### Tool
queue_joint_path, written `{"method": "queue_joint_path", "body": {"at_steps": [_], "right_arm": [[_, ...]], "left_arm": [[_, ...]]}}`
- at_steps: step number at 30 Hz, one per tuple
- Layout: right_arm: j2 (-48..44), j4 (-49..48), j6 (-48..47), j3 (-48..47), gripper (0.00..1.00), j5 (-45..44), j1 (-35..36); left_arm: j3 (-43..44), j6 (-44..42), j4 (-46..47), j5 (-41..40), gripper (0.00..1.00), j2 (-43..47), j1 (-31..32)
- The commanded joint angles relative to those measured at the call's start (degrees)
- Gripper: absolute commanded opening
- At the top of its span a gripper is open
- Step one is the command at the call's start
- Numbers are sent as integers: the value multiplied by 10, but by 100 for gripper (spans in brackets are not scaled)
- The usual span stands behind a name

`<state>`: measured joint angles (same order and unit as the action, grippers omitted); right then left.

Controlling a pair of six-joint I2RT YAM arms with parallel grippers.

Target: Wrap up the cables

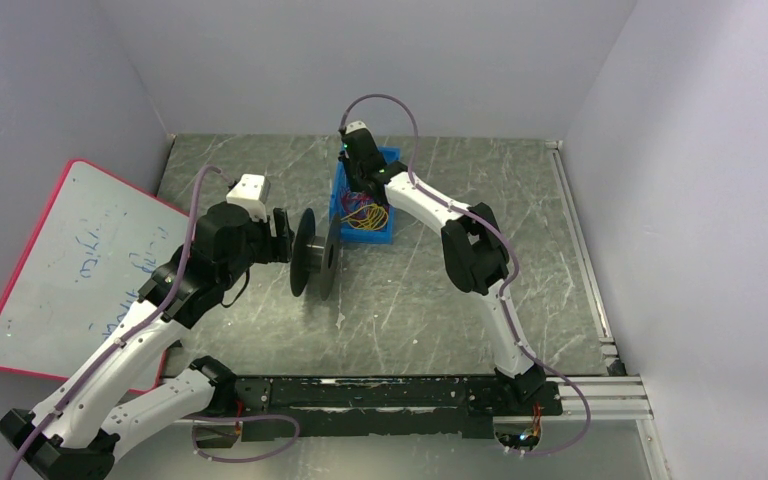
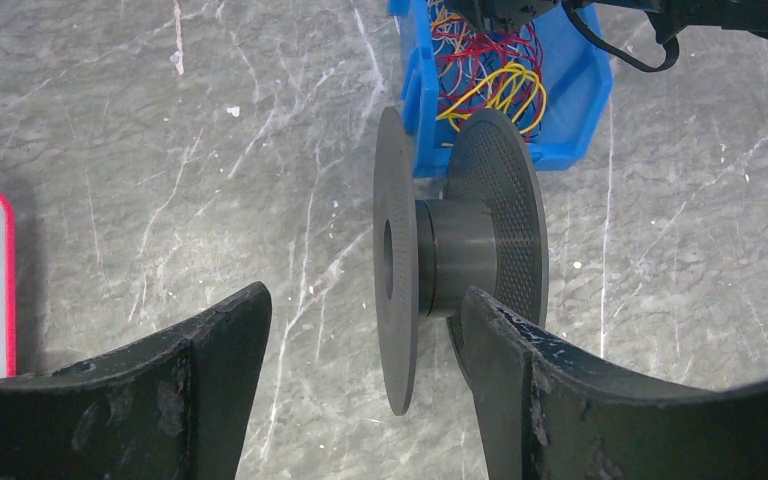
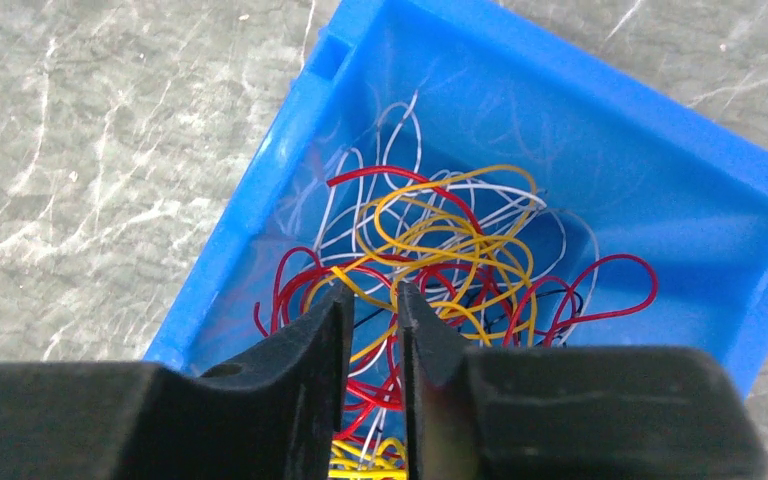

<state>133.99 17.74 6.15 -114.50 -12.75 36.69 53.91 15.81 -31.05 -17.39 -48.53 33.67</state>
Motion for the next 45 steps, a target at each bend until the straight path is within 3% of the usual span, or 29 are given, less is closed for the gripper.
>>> {"method": "queue_joint_path", "body": {"at_steps": [1,12,19,22,45], "right_arm": [[14,-18,-5,-19,30,-20,-4],[14,-27,-9,-13,38,-23,-4],[23,-32,-4,-14,23,-14,-4],[24,-29,-6,-20,0,-17,-4],[-256,-116,-3,64,0,-39,-2]], "left_arm": [[-3,-7,21,-8,74,1,-1],[-3,-8,21,-7,74,0,-1],[-3,-9,22,-7,74,-1,-1],[-3,-9,21,-8,74,-3,-1],[-4,-10,20,-10,74,-8,-1]]}}
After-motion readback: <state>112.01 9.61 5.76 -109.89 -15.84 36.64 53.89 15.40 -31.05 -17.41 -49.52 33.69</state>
